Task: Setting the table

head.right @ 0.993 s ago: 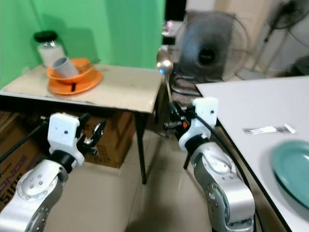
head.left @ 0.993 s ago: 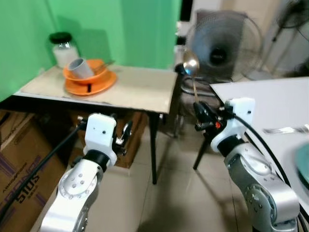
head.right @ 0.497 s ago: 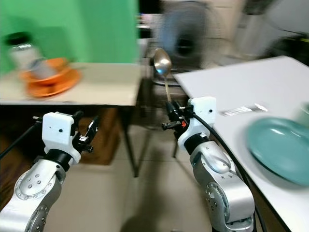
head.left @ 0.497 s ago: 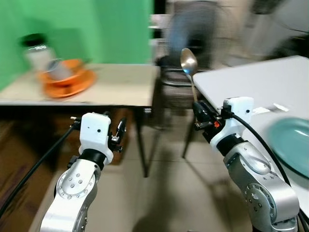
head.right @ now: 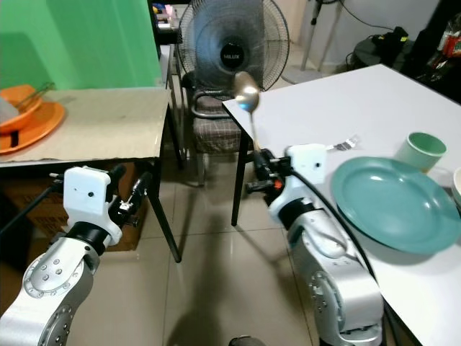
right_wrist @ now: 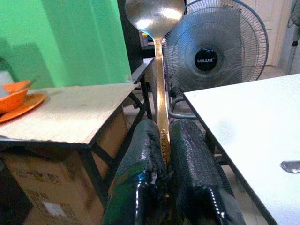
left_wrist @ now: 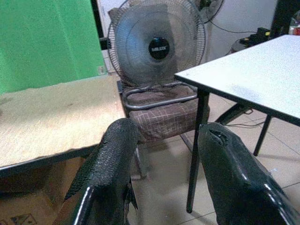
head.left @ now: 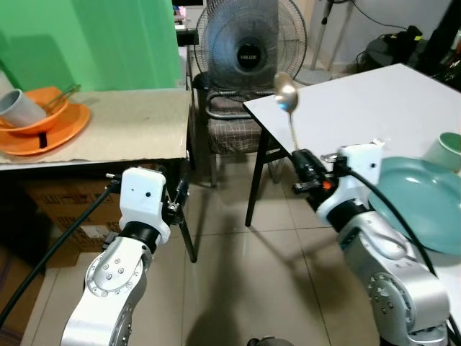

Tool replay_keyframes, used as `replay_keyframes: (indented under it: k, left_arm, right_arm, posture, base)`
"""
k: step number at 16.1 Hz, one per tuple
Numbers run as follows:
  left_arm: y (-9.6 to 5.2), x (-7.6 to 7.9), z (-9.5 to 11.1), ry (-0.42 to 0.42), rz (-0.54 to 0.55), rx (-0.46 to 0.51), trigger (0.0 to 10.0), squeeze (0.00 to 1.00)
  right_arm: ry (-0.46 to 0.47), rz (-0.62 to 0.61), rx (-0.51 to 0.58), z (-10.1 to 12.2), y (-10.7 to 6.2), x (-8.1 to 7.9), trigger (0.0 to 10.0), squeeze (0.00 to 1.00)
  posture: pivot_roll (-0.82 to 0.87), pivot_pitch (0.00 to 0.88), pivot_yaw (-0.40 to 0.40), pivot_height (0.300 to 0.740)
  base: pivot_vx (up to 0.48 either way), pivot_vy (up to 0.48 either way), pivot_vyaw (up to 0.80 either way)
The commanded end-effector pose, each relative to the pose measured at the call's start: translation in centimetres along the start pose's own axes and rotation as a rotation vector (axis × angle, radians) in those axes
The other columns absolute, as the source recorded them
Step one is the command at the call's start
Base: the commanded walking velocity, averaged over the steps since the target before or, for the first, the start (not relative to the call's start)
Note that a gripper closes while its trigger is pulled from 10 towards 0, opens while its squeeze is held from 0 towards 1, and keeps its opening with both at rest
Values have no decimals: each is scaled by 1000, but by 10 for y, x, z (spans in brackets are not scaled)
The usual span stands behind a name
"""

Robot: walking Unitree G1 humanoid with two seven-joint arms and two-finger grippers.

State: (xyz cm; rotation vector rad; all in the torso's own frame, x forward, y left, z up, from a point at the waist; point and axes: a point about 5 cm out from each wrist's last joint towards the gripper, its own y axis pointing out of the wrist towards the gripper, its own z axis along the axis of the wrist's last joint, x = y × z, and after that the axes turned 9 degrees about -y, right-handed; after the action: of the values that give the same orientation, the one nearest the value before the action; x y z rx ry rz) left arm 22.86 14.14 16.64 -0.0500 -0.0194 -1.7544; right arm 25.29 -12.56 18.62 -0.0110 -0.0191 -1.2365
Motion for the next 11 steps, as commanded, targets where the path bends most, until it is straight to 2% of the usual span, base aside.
replay_keyframes:
  k: [1, 2, 4, 6, 7, 9, 10, 11]
  left_arm:
    - [-1, -2, 0, 8, 5, 3, 10000, 0]
    - [-1, -2, 1, 0, 2, 8, 10000, 0]
    - [-1, -2, 2, -6, -2, 10, 10000, 0]
    - [0, -2, 3, 52, -7, 16, 10000, 0]
    - [0, -3, 2, 61, -2, 16, 10000, 0]
    - [0, -4, -1, -9, 14, -7, 10000, 0]
    - [-1, -6, -1, -14, 16, -9, 10000, 0]
    - [-1, -6, 0, 1, 14, -7, 10000, 0]
  right_arm:
    - [2, 15, 10, 3, 1, -3, 10000, 0]
    - [0, 16, 10, 3, 1, -3, 10000, 0]
    - [-3, 18, 11, 4, 1, -4, 10000, 0]
    - [-5, 19, 12, 4, 1, -4, 10000, 0]
    - [-6, 20, 11, 4, 1, -5, 10000, 0]
    - [-7, 20, 10, 4, 1, -5, 10000, 0]
    - [-8, 19, 9, 4, 1, -5, 10000, 0]
    - [-8, 18, 8, 4, 1, -5, 10000, 0]
  posture:
    - [-63, 9, 7, 740]
    - [-64, 7, 6, 740]
    - [-64, 6, 5, 740]
    - [-65, 4, 4, 740]
    - [-65, 4, 4, 740]
    - [-66, 5, 2, 740]
    - [-66, 8, 2, 740]
    - [-66, 8, 2, 740]
  base:
    - [0, 0, 0]
    - [0, 0, -800]
    - [0, 456, -800]
    - [0, 0, -800]
    - [0, -480, -800]
    - [0, 0, -800]
    - [0, 480, -800]
    - [0, 480, 0]
